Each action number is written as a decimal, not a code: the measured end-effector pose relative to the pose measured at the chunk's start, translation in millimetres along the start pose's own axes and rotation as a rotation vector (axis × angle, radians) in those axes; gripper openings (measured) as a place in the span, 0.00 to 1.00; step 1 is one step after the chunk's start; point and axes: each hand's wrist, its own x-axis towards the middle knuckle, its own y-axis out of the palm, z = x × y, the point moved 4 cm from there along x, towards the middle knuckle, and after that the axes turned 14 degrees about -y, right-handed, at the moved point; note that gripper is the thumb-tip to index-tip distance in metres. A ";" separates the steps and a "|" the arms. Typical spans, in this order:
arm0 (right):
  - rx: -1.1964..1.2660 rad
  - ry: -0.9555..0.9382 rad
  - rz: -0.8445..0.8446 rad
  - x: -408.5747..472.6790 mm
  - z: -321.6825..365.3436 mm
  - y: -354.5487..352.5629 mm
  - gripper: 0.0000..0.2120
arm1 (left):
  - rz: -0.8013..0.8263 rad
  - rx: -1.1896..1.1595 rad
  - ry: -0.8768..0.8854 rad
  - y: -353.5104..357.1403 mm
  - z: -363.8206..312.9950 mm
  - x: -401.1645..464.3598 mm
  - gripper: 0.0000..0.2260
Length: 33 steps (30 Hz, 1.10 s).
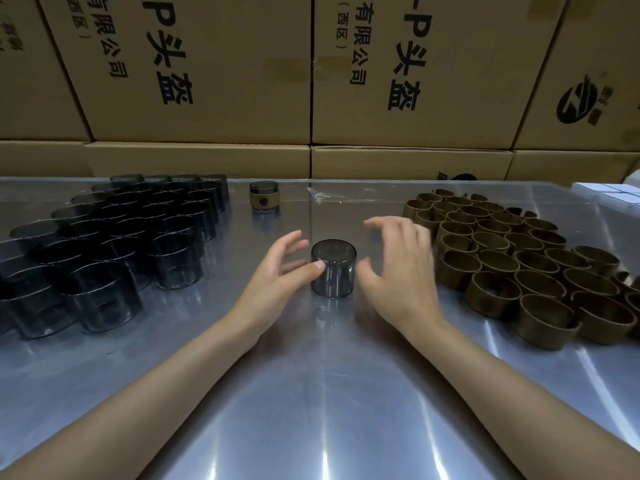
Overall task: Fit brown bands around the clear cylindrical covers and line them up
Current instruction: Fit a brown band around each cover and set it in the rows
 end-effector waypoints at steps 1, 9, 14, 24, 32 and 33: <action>-0.131 0.009 0.006 -0.6 -7.6 -4.3 0.23 | -0.004 0.016 -0.001 -0.1 0.2 -0.2 0.25; -0.554 0.281 0.224 -9.1 -46.3 -16.1 0.22 | -0.020 0.049 -0.002 -0.1 2.1 1.0 0.22; -0.313 0.087 0.317 -3.6 -36.0 -3.8 0.30 | -0.022 0.046 -0.011 -0.7 3.5 2.2 0.22; -0.222 -0.024 0.239 -2.3 -22.6 2.0 0.24 | -0.018 0.039 -0.007 -0.6 3.8 2.4 0.21; -0.194 -0.112 0.088 0.2 -15.8 -6.5 0.07 | -0.044 0.030 0.003 -0.1 0.8 0.8 0.20; -0.173 -0.158 0.000 1.5 -10.5 -10.8 0.06 | -0.070 0.024 0.027 -0.9 -1.3 -0.7 0.19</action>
